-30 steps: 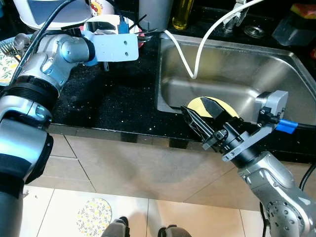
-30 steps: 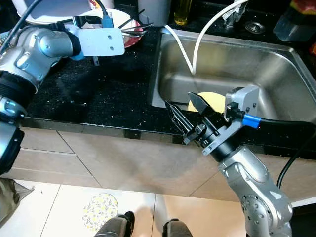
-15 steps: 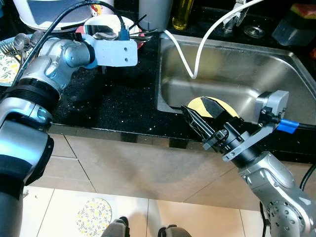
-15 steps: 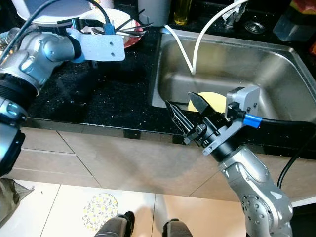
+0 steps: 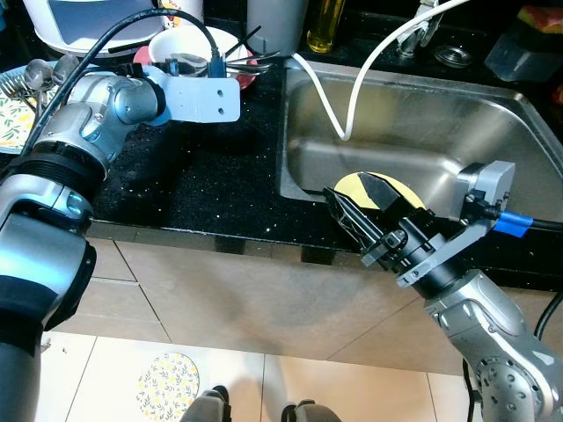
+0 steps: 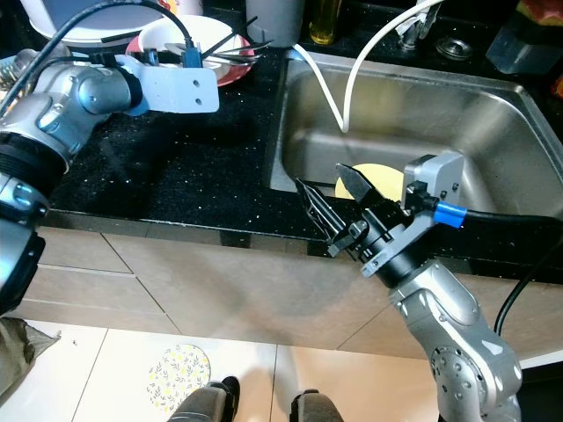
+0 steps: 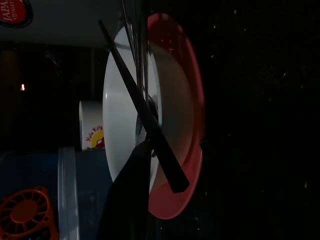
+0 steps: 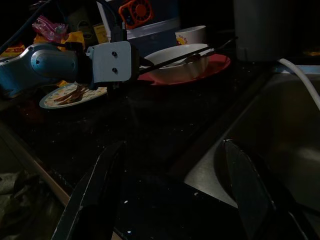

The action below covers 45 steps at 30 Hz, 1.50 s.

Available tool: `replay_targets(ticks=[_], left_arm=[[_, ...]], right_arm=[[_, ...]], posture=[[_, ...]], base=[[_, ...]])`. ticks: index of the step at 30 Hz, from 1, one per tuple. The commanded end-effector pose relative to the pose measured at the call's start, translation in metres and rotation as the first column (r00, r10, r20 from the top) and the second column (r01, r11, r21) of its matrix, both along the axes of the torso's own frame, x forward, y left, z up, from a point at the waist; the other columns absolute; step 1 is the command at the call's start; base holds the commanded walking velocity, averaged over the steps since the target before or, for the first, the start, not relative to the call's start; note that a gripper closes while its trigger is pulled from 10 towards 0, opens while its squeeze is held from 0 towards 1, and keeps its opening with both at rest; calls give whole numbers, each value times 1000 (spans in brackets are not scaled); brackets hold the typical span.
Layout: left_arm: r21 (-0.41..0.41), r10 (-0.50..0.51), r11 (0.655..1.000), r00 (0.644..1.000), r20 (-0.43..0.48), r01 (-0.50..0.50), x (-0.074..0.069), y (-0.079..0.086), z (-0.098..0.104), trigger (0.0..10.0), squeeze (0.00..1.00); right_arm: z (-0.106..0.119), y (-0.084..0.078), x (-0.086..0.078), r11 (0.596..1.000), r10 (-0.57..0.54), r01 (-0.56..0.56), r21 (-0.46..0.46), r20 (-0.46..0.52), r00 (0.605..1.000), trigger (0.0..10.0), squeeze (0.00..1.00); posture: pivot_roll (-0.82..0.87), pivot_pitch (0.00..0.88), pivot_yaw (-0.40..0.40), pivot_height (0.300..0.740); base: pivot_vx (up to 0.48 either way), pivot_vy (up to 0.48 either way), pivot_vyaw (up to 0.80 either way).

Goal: Kitchen organization

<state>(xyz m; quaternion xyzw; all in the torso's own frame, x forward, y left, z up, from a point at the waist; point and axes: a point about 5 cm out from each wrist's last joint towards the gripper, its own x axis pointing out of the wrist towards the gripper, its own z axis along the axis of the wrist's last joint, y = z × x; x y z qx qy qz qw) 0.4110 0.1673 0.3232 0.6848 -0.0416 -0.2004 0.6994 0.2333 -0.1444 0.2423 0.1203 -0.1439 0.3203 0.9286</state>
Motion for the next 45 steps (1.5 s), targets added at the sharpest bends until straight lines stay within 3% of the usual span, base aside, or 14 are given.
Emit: replay_targets(ticks=[1,18,29,38,45], left_arm=[[22,18,1000,1000,0,-18,0,6,0,0,0],[15,20,1000,998,62,-21,0,6,8,0,0],[-83,19,997,984,176,-4,-2,2,29,0,0],[-117,7,993,976,218,19,-3,-2,35,0,0],[-200,-84,971,968,237,133,-8,-16,39,0,0]], right_arm=[[3,-2,-2,1000,-5,5,0,12,1000,10000,0],[4,-1,-2,1000,9,-9,13,17,1000,10000,0],[5,0,-2,1000,15,-16,20,23,1000,10000,0],[5,0,-1,1000,14,-14,22,25,1000,10000,0],[6,-1,-1,1000,13,-13,23,27,1000,10000,0]], posture=[[-42,180,-64,740],[-35,165,-67,740],[-37,165,-63,740],[-35,165,-64,740],[-34,164,-62,740]], base=[[0,0,0],[0,0,0],[0,0,0],[0,0,0],[0,0,0]])
